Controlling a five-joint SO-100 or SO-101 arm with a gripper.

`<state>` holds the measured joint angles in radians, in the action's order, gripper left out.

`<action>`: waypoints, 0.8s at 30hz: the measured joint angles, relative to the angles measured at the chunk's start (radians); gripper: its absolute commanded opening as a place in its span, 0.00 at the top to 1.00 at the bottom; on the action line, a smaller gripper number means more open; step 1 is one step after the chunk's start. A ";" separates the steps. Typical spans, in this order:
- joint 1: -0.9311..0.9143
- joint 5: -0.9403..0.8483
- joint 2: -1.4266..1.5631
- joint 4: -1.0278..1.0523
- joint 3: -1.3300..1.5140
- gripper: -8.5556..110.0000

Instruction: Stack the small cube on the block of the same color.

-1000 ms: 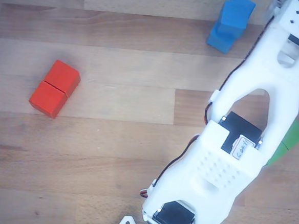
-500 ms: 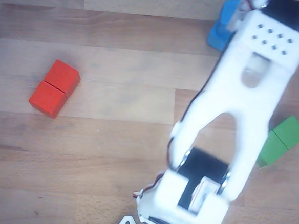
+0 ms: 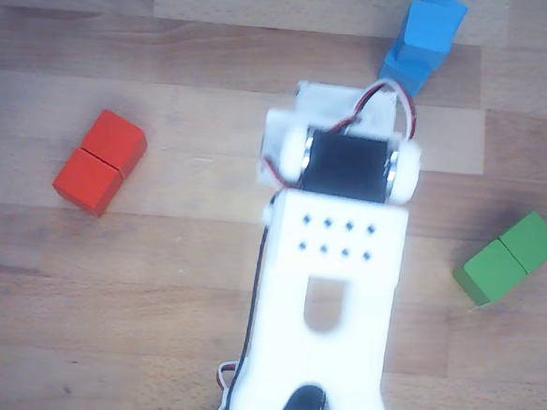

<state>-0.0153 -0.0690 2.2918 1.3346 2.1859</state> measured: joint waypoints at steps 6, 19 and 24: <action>0.052 0.003 0.356 -0.129 0.365 0.93; 0.054 0.003 0.962 -0.127 0.834 0.93; 0.054 0.003 1.078 -0.069 0.865 0.93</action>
<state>0.0383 -0.0660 3.3702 1.2655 3.0511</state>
